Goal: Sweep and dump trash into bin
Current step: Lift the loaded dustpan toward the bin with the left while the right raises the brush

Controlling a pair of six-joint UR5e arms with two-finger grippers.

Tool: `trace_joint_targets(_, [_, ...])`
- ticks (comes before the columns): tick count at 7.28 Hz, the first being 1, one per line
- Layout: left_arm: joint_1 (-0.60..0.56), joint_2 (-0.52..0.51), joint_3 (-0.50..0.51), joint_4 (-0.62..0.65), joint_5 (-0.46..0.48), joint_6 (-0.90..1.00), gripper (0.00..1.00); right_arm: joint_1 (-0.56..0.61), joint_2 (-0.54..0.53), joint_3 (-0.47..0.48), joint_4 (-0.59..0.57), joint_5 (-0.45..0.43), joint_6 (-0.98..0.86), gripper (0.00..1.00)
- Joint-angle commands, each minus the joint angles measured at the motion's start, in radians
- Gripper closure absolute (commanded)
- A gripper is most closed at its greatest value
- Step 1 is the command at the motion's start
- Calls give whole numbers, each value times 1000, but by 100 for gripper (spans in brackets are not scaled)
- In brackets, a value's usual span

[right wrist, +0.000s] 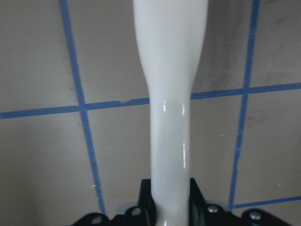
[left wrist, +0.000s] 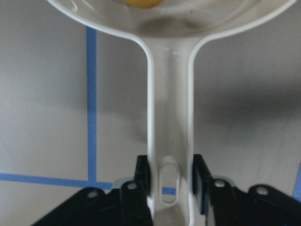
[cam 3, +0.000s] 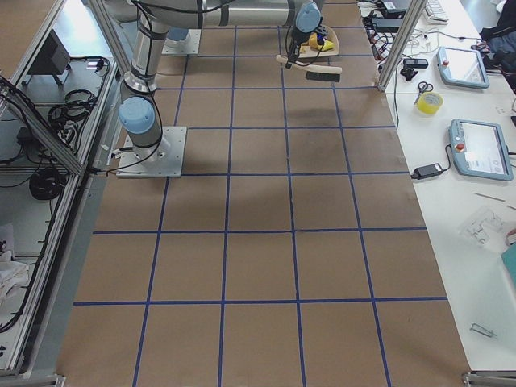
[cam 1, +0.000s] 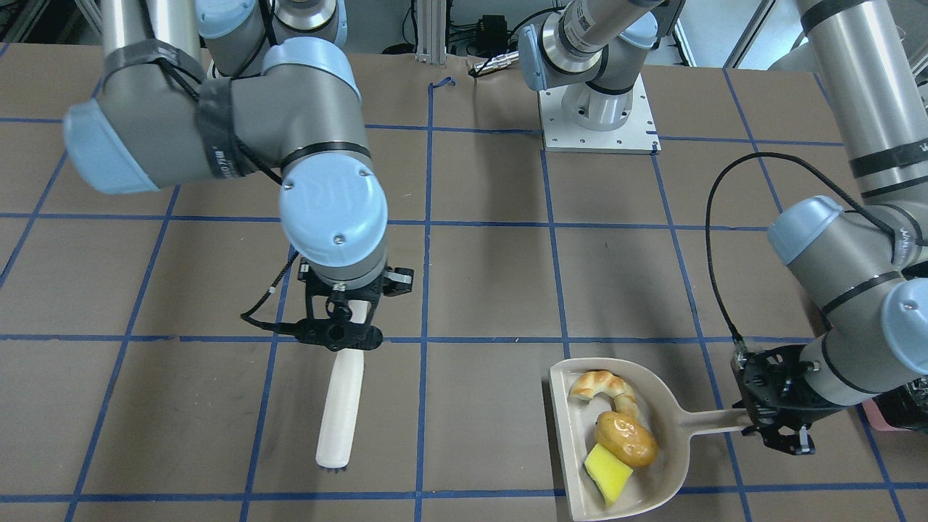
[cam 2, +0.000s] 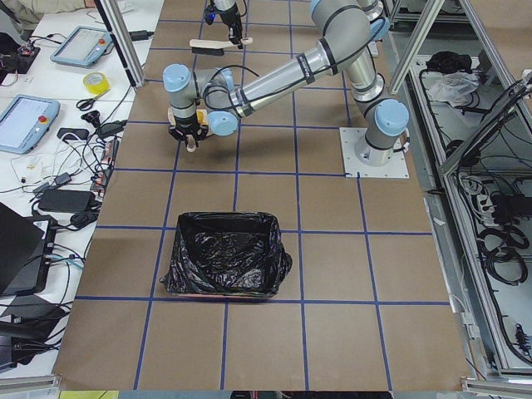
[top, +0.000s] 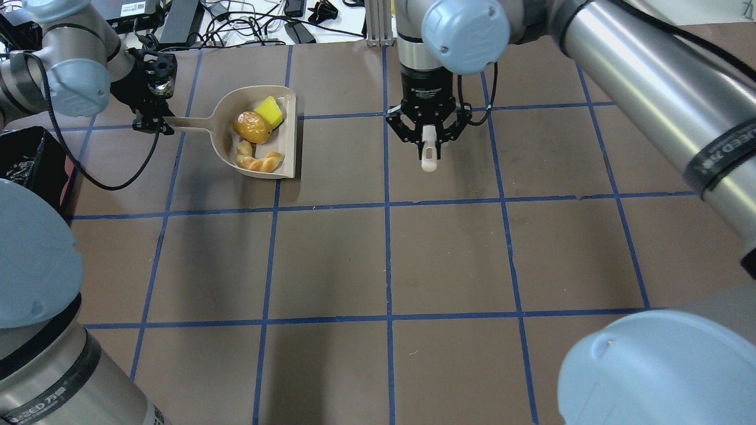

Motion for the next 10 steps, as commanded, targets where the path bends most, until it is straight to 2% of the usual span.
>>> trace_joint_targets(1, [107,31,7,-47,-40,138,100,-184,-115,155,-13,-25,-178,100])
trace_joint_targets(3, [199,69,103,-223,-68,183,100,-362,-124,253,-111,-42,-318,100])
trace_joint_targets(4, [264,77,181,-339,-68,207,100,-375,-124,273,-133,-42,-311,100])
trace_joint_targets(5, [341,74,260,-426,-62,220,100,-385,-112,287,-186,-107,-332,100])
trace_joint_targets(6, [405,59,334,-487,-32,270,100,-391,-101,312,-235,-134,-369,100])
trace_joint_targets(8, [531,37,430,-509,-27,399,100,-418,-101,374,-340,-154,-482,100])
trace_joint_targets(10, [592,22,450,-464,10,502,100,-475,-100,383,-343,-168,-554,100])
